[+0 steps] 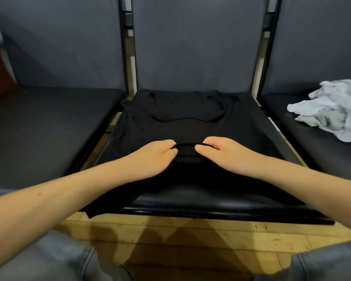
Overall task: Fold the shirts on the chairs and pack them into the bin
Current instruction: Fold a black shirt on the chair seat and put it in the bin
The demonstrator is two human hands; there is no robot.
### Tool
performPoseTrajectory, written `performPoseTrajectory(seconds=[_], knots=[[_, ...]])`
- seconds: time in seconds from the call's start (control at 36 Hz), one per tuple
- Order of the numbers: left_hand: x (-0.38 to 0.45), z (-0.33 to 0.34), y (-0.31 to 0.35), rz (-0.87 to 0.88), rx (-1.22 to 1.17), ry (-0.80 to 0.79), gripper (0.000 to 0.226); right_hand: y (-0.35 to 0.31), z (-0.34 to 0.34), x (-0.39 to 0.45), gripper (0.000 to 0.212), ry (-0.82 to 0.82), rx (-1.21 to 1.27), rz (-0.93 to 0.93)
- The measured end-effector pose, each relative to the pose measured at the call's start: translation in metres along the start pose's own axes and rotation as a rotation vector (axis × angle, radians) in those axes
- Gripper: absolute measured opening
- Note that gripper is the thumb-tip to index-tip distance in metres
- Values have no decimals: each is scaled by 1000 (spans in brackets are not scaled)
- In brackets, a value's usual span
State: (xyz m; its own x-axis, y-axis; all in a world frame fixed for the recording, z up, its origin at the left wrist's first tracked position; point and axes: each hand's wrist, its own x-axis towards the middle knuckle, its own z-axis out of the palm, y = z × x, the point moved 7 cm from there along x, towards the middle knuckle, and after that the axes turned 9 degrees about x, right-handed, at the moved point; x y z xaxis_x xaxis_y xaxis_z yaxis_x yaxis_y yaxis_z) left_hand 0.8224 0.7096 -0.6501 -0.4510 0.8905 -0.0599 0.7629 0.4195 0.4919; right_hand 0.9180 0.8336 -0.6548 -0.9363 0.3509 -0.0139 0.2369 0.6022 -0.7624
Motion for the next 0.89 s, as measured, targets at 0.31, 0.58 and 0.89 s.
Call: performPoseTrajectory(seconds=[0.31, 0.58, 0.89], knots=[[10, -21, 4, 117, 362, 174, 49, -8, -17, -4, 20, 29, -316, -201], [12, -16, -5, 91, 32, 104, 38, 1, 3, -5, 11, 36, -89, -31], [20, -22, -10, 102, 72, 138, 22, -21, -6, -5, 30, 112, -174, -161]])
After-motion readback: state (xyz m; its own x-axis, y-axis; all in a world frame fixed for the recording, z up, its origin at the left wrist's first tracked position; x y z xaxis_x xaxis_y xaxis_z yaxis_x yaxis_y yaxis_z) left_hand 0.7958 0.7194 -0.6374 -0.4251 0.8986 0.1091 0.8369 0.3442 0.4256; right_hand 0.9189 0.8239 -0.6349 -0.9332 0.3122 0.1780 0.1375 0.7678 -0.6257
